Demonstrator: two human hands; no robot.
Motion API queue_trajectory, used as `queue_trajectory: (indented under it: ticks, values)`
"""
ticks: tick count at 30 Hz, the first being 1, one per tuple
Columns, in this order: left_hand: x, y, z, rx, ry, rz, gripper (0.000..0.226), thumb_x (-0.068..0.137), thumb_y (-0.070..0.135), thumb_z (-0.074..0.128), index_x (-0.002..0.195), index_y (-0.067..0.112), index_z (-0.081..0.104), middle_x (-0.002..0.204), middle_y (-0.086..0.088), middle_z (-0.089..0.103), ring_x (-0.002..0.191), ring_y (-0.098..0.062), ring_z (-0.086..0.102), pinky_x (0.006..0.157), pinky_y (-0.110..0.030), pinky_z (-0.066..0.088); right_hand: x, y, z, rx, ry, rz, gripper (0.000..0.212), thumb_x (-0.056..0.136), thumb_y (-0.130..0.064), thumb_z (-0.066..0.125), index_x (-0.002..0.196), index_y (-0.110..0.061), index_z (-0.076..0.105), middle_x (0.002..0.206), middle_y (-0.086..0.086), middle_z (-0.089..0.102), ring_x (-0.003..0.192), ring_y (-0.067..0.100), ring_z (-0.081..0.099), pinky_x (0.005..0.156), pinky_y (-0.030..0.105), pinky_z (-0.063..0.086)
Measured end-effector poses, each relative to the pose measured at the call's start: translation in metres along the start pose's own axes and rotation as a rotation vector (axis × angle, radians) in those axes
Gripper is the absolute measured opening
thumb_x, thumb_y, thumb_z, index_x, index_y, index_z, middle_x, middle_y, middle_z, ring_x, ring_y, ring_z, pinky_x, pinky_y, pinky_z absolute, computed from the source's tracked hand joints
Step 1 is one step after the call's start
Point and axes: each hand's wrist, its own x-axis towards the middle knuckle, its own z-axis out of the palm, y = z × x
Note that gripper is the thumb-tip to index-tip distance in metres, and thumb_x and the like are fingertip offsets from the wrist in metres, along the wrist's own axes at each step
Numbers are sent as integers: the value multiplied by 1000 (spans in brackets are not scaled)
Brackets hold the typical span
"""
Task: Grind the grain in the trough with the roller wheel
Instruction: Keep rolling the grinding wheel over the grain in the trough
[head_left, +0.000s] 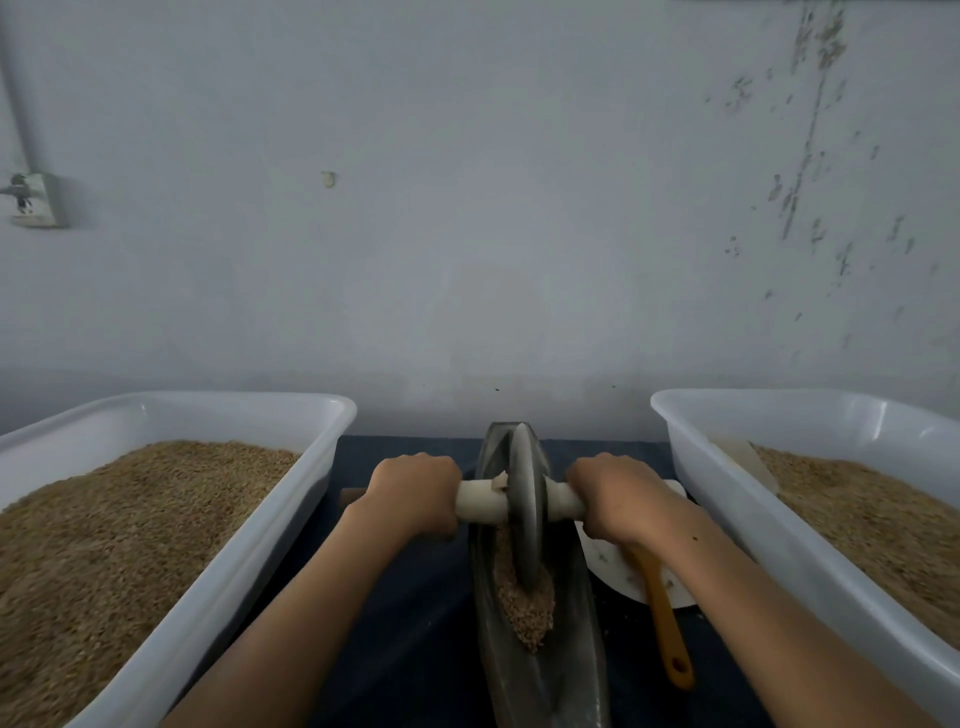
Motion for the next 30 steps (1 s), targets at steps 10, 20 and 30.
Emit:
queue_trajectory:
  ticks: [10, 20, 30]
  values:
    - [1, 1, 2, -7, 89, -56, 33, 80, 33, 65, 109, 20, 58, 93, 1, 60, 78, -17, 51, 67, -31, 37, 2, -2, 3, 12, 107, 18, 19, 88, -9, 55, 104, -16, 49, 103, 6, 59, 85, 22, 54, 68, 30, 35]
    - [0, 3, -1, 21, 46, -47, 37, 81, 29, 66, 115, 18, 56, 102, 0, 62, 87, -18, 57, 71, -30, 39, 0, 2, 4, 28, 80, -2, 20, 88, -11, 56, 107, -15, 51, 106, 6, 60, 89, 23, 57, 69, 29, 35]
    - [-1, 4, -4, -4, 4, -58, 40, 79, 33, 69, 115, 19, 56, 96, 1, 60, 81, -16, 52, 70, -31, 38, 1, 1, 0, 41, 12, 5, 13, 86, -10, 56, 96, -16, 49, 102, 5, 60, 79, 19, 50, 64, 28, 34]
